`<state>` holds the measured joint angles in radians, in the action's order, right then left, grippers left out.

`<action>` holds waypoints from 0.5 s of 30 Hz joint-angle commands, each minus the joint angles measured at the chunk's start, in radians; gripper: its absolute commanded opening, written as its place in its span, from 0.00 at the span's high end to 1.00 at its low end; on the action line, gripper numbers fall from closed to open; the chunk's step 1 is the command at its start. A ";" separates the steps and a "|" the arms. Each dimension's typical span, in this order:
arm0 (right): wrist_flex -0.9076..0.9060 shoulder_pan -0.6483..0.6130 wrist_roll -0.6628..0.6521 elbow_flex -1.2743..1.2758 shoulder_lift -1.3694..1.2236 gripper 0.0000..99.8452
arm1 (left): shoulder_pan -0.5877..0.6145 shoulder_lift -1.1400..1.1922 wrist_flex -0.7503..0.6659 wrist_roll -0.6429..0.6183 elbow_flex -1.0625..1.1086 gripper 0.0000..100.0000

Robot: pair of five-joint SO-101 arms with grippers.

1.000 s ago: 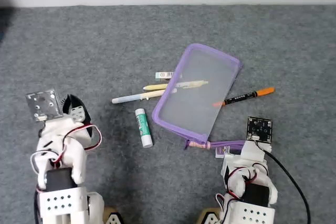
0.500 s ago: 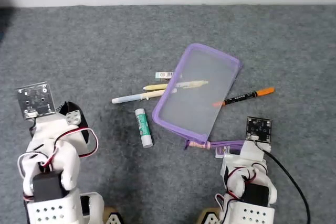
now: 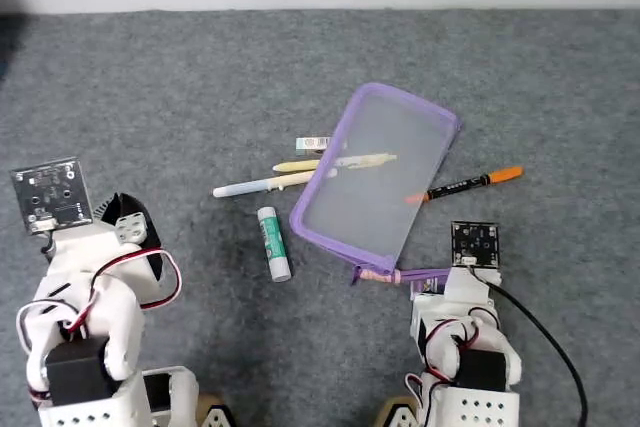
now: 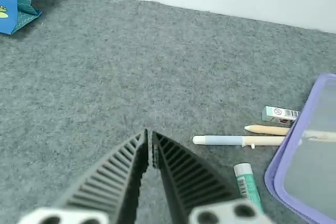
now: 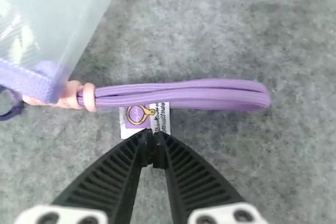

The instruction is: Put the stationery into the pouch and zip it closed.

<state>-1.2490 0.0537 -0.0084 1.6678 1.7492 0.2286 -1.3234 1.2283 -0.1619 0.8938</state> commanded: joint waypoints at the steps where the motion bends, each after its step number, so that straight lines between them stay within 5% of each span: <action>1: -0.001 -0.004 0.003 0.018 0.010 0.99 | 0.002 -0.011 0.008 -0.006 -0.053 0.98; 15: 0.188 0.044 0.002 -0.141 -0.001 0.99 | 0.002 -0.011 0.083 -0.006 -0.053 0.98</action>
<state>-1.1262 0.0829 -0.0084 1.6418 1.7476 0.2286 -1.3234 1.2774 -0.1619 0.8938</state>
